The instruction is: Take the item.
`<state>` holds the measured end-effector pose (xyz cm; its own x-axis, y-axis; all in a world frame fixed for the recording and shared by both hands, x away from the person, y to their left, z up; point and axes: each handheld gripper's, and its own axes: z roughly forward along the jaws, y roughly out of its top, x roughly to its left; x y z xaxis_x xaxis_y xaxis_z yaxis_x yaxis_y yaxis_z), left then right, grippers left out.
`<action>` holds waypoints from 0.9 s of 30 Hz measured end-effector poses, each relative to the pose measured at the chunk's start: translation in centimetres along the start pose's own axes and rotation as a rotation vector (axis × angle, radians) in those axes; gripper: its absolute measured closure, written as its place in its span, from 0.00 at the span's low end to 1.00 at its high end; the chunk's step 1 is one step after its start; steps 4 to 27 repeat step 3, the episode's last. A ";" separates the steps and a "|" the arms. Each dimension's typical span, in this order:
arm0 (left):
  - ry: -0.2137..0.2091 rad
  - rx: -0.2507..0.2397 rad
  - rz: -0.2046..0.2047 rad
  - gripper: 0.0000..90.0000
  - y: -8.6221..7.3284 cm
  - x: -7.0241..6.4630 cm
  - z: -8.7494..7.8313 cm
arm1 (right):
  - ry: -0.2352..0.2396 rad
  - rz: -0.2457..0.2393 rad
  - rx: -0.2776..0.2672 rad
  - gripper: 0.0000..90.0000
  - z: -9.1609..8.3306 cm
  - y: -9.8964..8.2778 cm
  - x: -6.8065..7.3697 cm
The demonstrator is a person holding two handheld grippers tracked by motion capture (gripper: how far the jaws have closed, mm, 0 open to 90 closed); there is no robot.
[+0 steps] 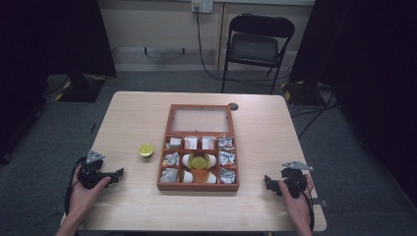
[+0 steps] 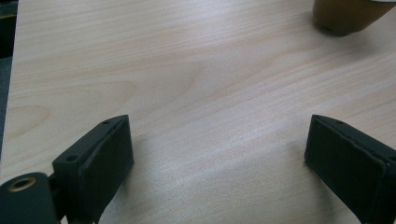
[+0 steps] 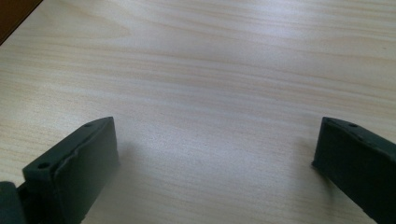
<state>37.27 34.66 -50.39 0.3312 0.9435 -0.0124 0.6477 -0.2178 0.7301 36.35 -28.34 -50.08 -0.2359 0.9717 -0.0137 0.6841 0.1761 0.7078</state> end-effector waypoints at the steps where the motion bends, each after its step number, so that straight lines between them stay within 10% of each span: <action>1: 0.000 0.003 0.002 0.08 0.0 0.0 0.0 | 0.000 0.000 0.000 0.00 0.0 0.0 0.0; 27: 0.002 0.005 -0.002 0.07 0.0 0.0 0.0 | 0.000 0.000 0.000 0.00 0.0 0.0 0.0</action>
